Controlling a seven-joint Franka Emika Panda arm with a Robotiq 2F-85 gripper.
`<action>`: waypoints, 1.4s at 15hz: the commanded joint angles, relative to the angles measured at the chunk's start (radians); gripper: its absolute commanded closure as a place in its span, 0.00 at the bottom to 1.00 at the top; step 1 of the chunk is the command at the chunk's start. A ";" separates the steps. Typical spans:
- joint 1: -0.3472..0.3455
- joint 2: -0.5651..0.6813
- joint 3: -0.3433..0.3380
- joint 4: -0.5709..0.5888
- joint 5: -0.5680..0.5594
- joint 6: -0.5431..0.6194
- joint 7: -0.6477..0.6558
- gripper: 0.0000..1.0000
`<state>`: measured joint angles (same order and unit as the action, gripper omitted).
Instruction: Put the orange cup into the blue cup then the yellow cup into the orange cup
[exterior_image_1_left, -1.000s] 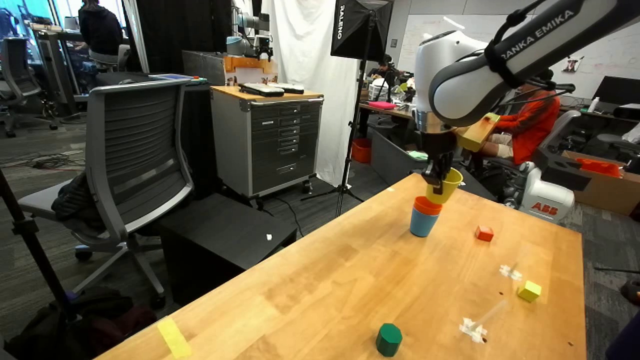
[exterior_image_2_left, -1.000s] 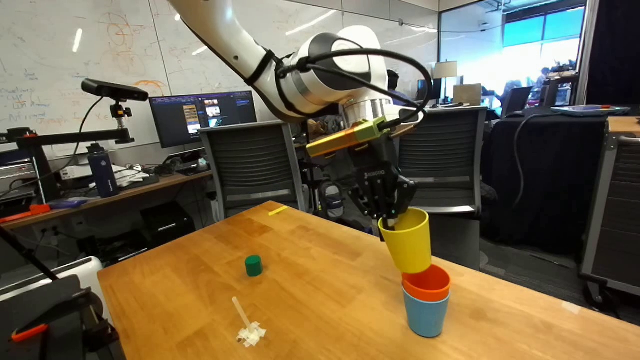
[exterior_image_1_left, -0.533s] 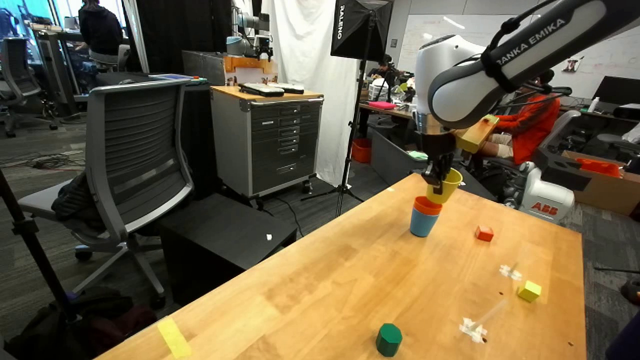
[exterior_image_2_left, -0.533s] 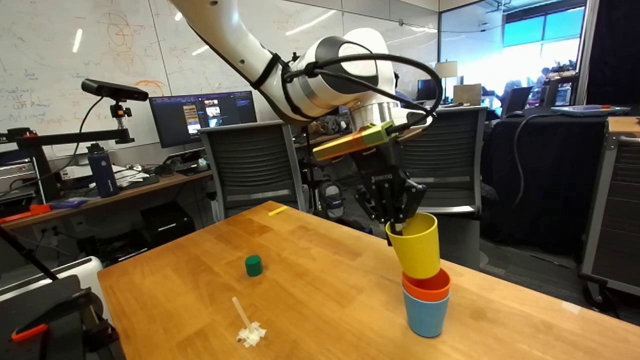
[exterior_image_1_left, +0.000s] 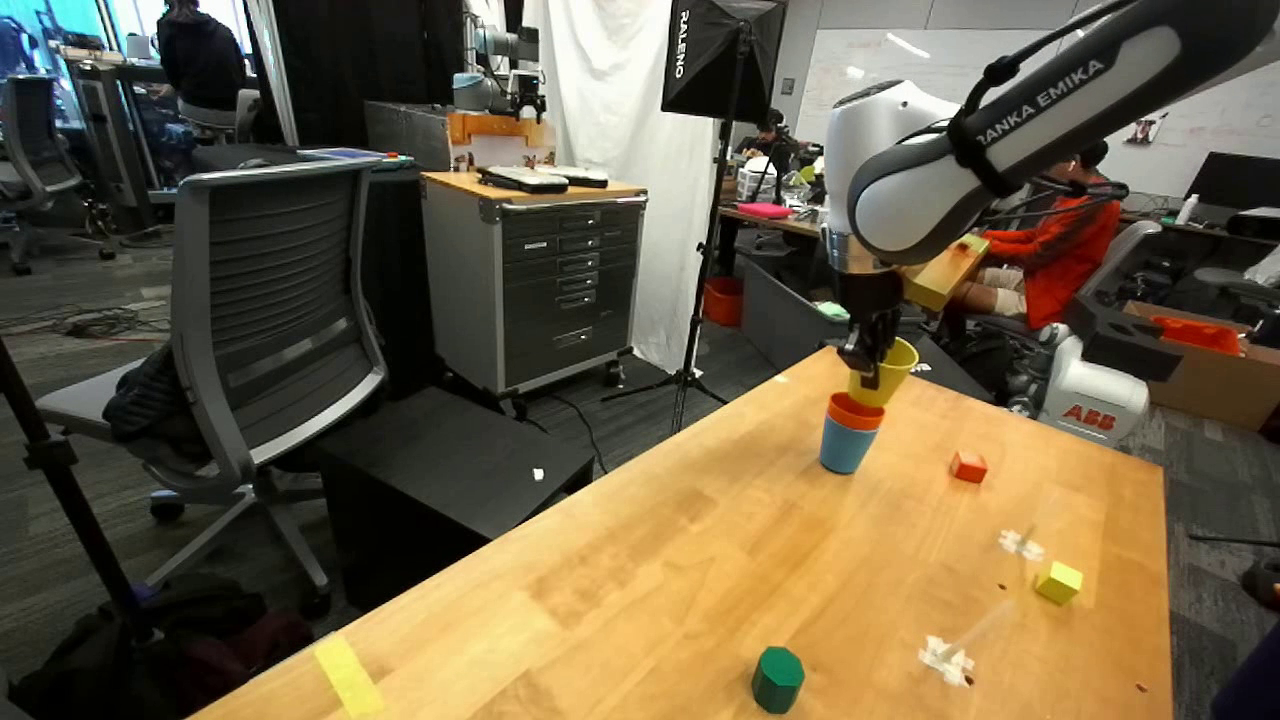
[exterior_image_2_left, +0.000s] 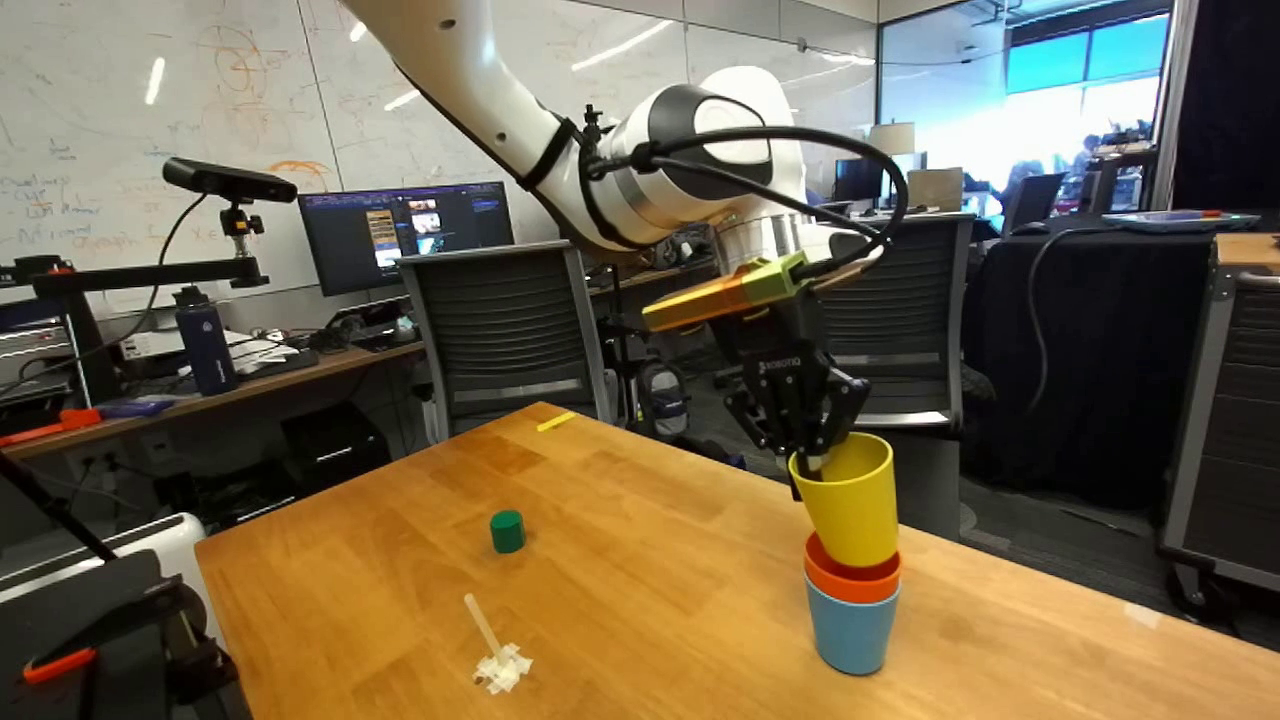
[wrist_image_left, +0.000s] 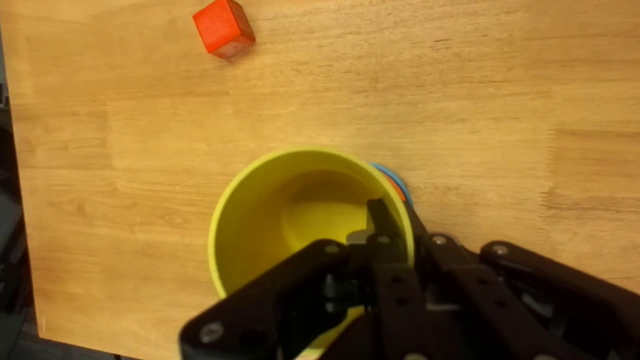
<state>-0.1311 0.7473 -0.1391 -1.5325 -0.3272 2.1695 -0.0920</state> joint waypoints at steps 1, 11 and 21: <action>0.002 0.029 -0.005 0.028 0.015 -0.004 0.003 0.98; 0.005 0.058 -0.007 0.041 0.017 -0.013 0.006 0.68; 0.010 0.006 0.009 0.020 0.036 -0.043 -0.002 0.01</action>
<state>-0.1303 0.7947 -0.1359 -1.5110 -0.3193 2.1679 -0.0832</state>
